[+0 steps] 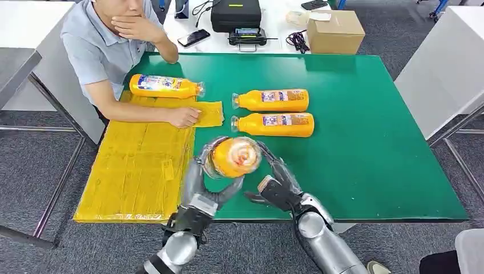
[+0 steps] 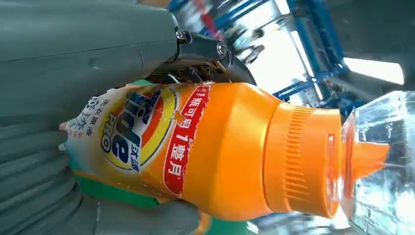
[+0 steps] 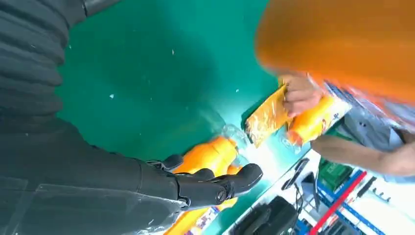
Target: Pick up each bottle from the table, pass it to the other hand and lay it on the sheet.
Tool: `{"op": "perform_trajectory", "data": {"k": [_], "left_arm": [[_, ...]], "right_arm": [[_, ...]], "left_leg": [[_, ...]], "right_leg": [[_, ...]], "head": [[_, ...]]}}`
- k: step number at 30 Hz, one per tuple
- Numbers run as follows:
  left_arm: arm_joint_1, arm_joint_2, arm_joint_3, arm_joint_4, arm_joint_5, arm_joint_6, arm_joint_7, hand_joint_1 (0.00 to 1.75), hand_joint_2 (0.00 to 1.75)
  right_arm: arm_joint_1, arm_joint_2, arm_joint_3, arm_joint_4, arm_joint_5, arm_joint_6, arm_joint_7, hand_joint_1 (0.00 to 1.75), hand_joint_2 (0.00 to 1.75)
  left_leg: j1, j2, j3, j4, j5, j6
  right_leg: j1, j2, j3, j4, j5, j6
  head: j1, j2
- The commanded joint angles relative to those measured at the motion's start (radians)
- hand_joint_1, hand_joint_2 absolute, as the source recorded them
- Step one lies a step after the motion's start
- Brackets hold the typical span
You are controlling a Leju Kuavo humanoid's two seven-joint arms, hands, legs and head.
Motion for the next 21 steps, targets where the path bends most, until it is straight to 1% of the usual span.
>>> {"op": "perform_trajectory", "data": {"k": [1, 2, 3, 5, 6, 7, 8, 9, 10, 11, 12, 13, 14, 17, 18, 20, 21], "left_arm": [[-0.028, -0.034, 0.231, 0.088, -0.356, 0.007, 0.073, 1.75, 1.75], [-0.028, -0.032, 0.236, 0.083, -0.356, 0.007, 0.077, 1.75, 1.75], [-0.028, -0.032, 0.243, 0.078, -0.359, 0.007, 0.079, 1.75, 1.75], [-0.031, -0.028, 0.237, 0.074, -0.33, 0.007, 0.081, 1.75, 1.75], [-0.032, -0.026, 0.232, 0.072, -0.318, 0.007, 0.081, 1.75, 1.75], [-0.032, -0.025, 0.227, 0.067, -0.295, 0.007, 0.08, 1.75, 1.75], [-0.028, -0.028, 0.243, 0.057, -0.331, 0.007, 0.076, 1.75, 1.75], [-0.024, -0.034, 0.262, 0.055, -0.384, 0.007, 0.077, 1.75, 1.75], [-0.018, -0.051, 0.304, 0.054, -0.476, 0.007, 0.084, 1.75, 1.75], [-0.016, -0.066, 0.357, 0.057, -0.611, 0.007, 0.109, 1.75, 1.75], [-0.02, -0.065, 0.376, 0.06, -0.667, 0.007, 0.128, 1.75, 1.75], [-0.035, -0.058, 0.399, 0.085, -0.774, 0.007, 0.181, 1.75, 1.75], [-0.053, -0.047, 0.424, 0.111, -0.839, 0.007, 0.215, 1.75, 1.75], [-0.064, -0.044, 0.437, 0.124, -0.831, 0.007, 0.201, 1.75, 1.75], [-0.071, -0.044, 0.452, 0.134, -0.855, 0.007, 0.21, 1.75, 1.75], [-0.11, -0.027, 0.474, 0.194, -0.928, 0.007, 0.276, 1.75, 1.75], [-0.125, -0.023, 0.48, 0.222, -0.91, 0.007, 0.281, 1.75, 1.75]], "right_arm": [[-0.003, 0.015, -0.088, -0.037, 0.03, -0.016, -0.008, 0.0, 1.75], [0.005, 0.015, -0.095, -0.048, 0.035, -0.018, -0.006, 0.0, 1.75], [0.012, 0.014, -0.1, -0.057, 0.04, -0.019, -0.004, 0.0, 1.75], [0.023, 0.015, -0.111, -0.066, 0.046, -0.017, -0.003, 0.0, 1.75], [0.027, 0.016, -0.114, -0.068, 0.048, -0.015, -0.004, 0.0, 1.75], [0.032, 0.018, -0.118, -0.07, 0.049, -0.014, -0.004, 0.0, 1.75], [0.034, 0.018, -0.118, -0.071, 0.051, -0.013, -0.005, 0.0, 1.75], [0.033, 0.019, -0.117, -0.069, 0.052, -0.012, -0.006, 0.0, 1.75], [0.029, 0.02, -0.115, -0.064, 0.055, -0.01, -0.008, 0.0, 1.75], [0.021, 0.022, -0.113, -0.058, 0.056, -0.008, -0.01, 0.0, 1.75], [0.018, 0.022, -0.112, -0.056, 0.056, -0.007, -0.011, 0.0, 1.75], [0.009, 0.022, -0.11, -0.05, 0.055, -0.002, -0.015, 0.0, 1.75], [-0.001, 0.024, -0.108, -0.044, 0.051, 0.006, -0.019, 0.0, 1.75], [-0.006, 0.025, -0.108, -0.039, 0.051, 0.007, -0.019, 0.0, 1.75], [-0.009, 0.026, -0.106, -0.037, 0.05, 0.01, -0.02, 0.0, 1.75], [-0.019, 0.027, -0.098, -0.026, 0.044, 0.026, -0.024, 0.0, 1.75], [-0.022, 0.028, -0.097, -0.023, 0.044, 0.027, -0.025, 0.0, 1.75]], "left_leg": [[0.001, 0.001, 0.003, 0.0, -0.001, -0.002], [0.001, 0.001, 0.003, 0.0, -0.001, -0.002], [0.002, 0.002, 0.005, 0.0, -0.002, -0.003], [0.001, 0.0, 0.002, 0.0, -0.001, -0.002], [0.002, 0.0, 0.005, 0.0, -0.002, -0.003], [0.002, 0.0, 0.004, 0.0, -0.002, -0.002], [0.001, 0.0, 0.002, 0.0, -0.001, -0.002], [0.002, 0.0, 0.004, 0.0, -0.002, -0.002], [0.001, 0.0, 0.003, 0.0, -0.001, -0.002], [0.002, 0.001, 0.004, 0.001, -0.003, -0.003], [0.001, 0.002, 0.004, 0.0, -0.002, -0.002], [0.001, 0.002, 0.002, 0.0, -0.001, -0.002], [0.002, 0.003, 0.004, 0.001, -0.002, -0.002], [0.001, 0.002, 0.002, 0.0, 0.0, -0.002], [0.002, 0.003, 0.004, 0.0, -0.001, -0.003], [0.001, 0.002, 0.002, 0.0, 0.0, -0.002], [0.002, 0.002, 0.004, 0.0, -0.001, -0.003]], "right_leg": [[0.001, 0.001, 0.003, 0.0, -0.001, -0.003], [0.001, 0.0, 0.002, 0.0, -0.001, -0.002], [0.002, 0.001, 0.005, 0.0, -0.002, -0.004], [0.001, 0.0, 0.002, 0.0, -0.001, -0.002], [0.002, 0.0, 0.005, 0.0, -0.002, -0.003], [0.002, 0.0, 0.004, 0.0, -0.002, -0.003], [0.001, 0.0, 0.002, 0.0, -0.001, -0.002], [0.002, 0.0, 0.004, 0.0, -0.002, -0.003], [0.001, 0.0, 0.003, 0.0, -0.001, -0.002], [0.002, 0.001, 0.004, 0.0, -0.002, -0.003], [0.001, 0.002, 0.003, 0.0, -0.001, -0.003], [0.001, 0.001, 0.001, 0.0, 0.0, -0.002], [0.002, 0.002, 0.003, 0.0, -0.001, -0.003], [0.001, 0.001, 0.001, 0.0, 0.0, -0.002], [0.002, 0.002, 0.003, 0.0, -0.001, -0.003], [0.001, 0.001, 0.001, 0.0, 0.0, -0.002], [0.002, 0.001, 0.003, 0.0, -0.001, -0.004]], "head": [[0.0, 0.0], [0.0, 0.0], [0.0, 0.0], [0.0, 0.0], [0.0, 0.0], [0.0, 0.0], [0.0, 0.0], [0.0, 0.0], [0.0, 0.0], [0.0, 0.0], [0.0, 0.0], [0.0, 0.0], [0.0, 0.0], [0.0, 0.0], [0.0, 0.0], [0.0, 0.0], [0.0, 0.0]]}}
